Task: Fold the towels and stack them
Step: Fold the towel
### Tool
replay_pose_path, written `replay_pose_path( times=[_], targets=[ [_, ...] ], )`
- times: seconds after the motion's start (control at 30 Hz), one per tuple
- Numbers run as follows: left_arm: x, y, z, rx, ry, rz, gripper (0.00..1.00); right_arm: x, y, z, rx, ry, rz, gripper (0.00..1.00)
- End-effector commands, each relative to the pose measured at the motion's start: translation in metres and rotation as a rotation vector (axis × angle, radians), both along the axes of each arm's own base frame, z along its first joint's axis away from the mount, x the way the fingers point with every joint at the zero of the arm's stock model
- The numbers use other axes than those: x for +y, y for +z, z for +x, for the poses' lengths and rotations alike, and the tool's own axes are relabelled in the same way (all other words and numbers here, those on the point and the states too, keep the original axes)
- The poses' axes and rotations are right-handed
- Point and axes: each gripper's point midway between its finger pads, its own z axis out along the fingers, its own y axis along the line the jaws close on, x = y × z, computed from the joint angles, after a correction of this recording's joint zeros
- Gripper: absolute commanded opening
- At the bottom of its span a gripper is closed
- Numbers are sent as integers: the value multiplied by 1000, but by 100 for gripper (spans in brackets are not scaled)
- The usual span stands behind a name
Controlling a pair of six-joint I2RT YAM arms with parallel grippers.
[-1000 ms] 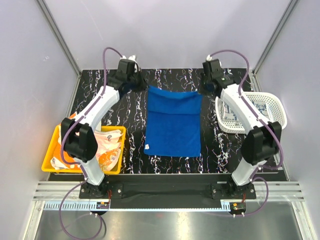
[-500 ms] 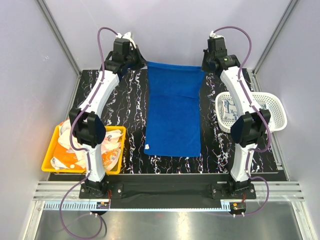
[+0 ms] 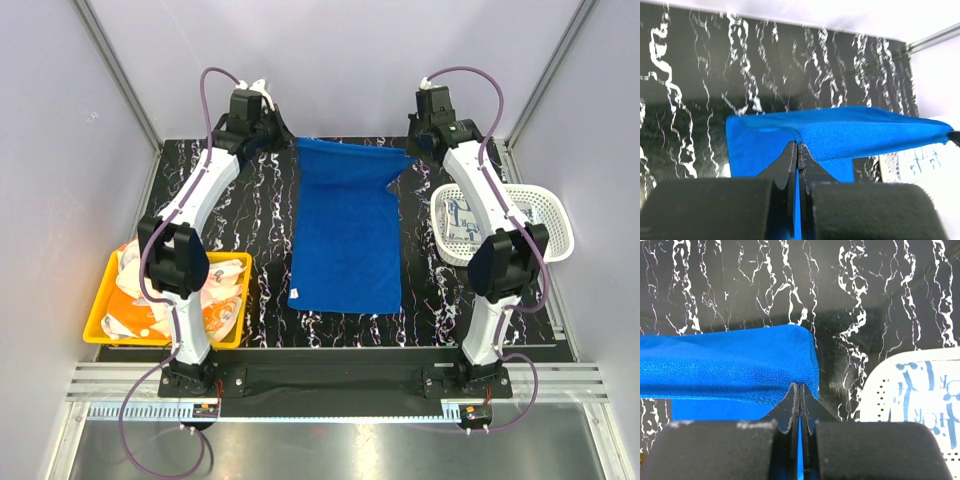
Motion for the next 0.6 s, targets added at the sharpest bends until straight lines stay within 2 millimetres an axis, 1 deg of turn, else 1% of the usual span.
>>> replay_pose_path(
  times=[0.0,0.03,0.1,0.13,0.2,0.23,0.27,0.4,0.57],
  targets=[
    [6,41,-9,-107,-2,-32,0,-10,44,-12,-100,-26,26,0],
    [7,46,-12,-115,-2,-33,0,-10,44,-14,-100,-24,29,0],
    [8,46,-14,-117,1,-33,0,-11,47,-18,-101,-23,33,0],
    [8,41,-16,-109,2,-29,0,-10,47,-20,-96,-21,34,0],
    [10,46,-19,-118,5,-31,0,-9,50,-23,-100,-13,42,0],
    [11,44,-20,-113,5,-30,0,-9,51,-24,-99,-9,45,0],
    [11,47,-22,-118,5,-31,0,-9,53,-26,-105,-7,48,0],
    [12,54,-25,-127,6,-31,0,-8,54,-31,-96,-1,54,0],
    [13,54,-30,-121,6,-31,0,-9,50,-38,-81,0,61,0]
  ],
)
